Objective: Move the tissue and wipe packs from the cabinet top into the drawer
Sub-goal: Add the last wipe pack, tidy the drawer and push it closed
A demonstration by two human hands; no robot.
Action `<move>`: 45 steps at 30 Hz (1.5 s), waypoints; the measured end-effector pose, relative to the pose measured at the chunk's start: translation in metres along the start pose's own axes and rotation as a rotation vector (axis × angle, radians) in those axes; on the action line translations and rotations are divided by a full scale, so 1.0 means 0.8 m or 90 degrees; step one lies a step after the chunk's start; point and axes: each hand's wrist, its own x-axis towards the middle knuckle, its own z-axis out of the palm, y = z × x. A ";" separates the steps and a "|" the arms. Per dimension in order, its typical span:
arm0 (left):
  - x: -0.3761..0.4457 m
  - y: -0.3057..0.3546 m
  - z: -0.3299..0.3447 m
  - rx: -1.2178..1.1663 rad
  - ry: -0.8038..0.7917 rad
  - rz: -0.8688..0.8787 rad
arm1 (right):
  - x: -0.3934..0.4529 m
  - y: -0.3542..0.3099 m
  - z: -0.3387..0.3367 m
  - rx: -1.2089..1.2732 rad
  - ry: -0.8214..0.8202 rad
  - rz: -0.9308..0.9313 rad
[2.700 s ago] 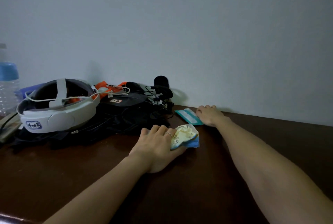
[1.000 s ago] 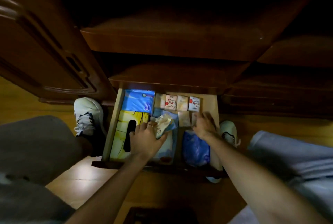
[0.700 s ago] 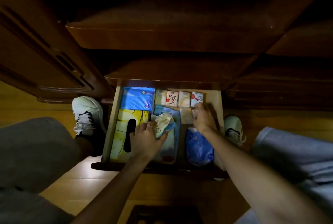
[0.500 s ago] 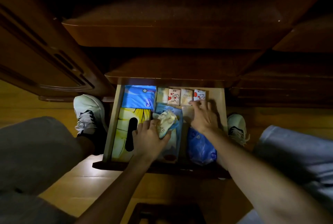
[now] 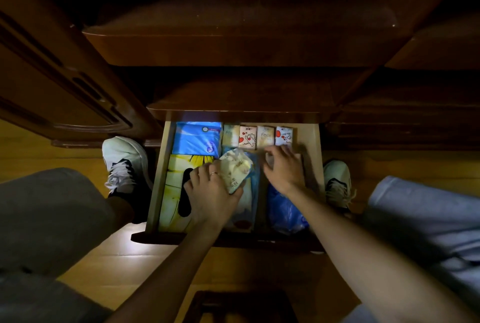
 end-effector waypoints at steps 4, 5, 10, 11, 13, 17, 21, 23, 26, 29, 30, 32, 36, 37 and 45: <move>0.003 0.007 0.008 -0.049 0.043 0.162 | -0.015 -0.047 -0.016 0.581 -0.320 0.200; 0.002 0.004 0.010 -0.049 0.046 0.206 | -0.017 -0.046 -0.015 0.598 -0.349 0.205; -0.003 -0.008 0.001 -0.241 -0.047 0.153 | -0.032 -0.006 -0.024 0.638 -0.263 0.247; -0.003 -0.010 -0.006 -0.382 -0.123 0.084 | -0.033 0.003 -0.031 0.648 -0.252 0.251; 0.003 -0.013 -0.019 -0.607 -0.279 -0.034 | -0.036 0.019 -0.045 0.605 -0.279 0.243; -0.007 -0.011 -0.027 -0.414 -0.435 0.032 | -0.049 0.013 -0.063 0.499 -0.349 0.168; -0.024 -0.014 -0.022 -0.419 -0.393 -0.067 | -0.069 0.000 -0.050 0.461 -0.281 0.196; -0.024 -0.022 -0.024 -0.421 -0.365 -0.096 | -0.077 -0.003 -0.038 0.474 -0.312 0.227; -0.022 -0.033 -0.029 -0.383 -0.371 -0.072 | -0.078 -0.015 -0.023 0.441 -0.323 0.220; -0.021 -0.043 -0.025 -0.369 -0.399 -0.047 | -0.066 -0.025 -0.023 0.428 -0.290 0.185; -0.019 -0.044 -0.022 -0.370 -0.385 -0.053 | -0.059 -0.023 -0.029 0.431 -0.252 0.170; -0.014 -0.044 -0.018 -0.335 -0.296 -0.069 | -0.041 -0.014 -0.050 0.364 -0.128 0.137; -0.004 -0.033 -0.015 -0.292 -0.203 -0.056 | -0.017 0.021 -0.090 0.155 -0.050 0.131; -0.003 -0.026 -0.013 -0.301 -0.203 -0.033 | -0.019 0.027 -0.092 0.126 -0.079 0.137; -0.023 0.039 0.025 -0.320 -0.402 0.173 | -0.081 0.026 -0.041 -0.547 -0.103 -0.085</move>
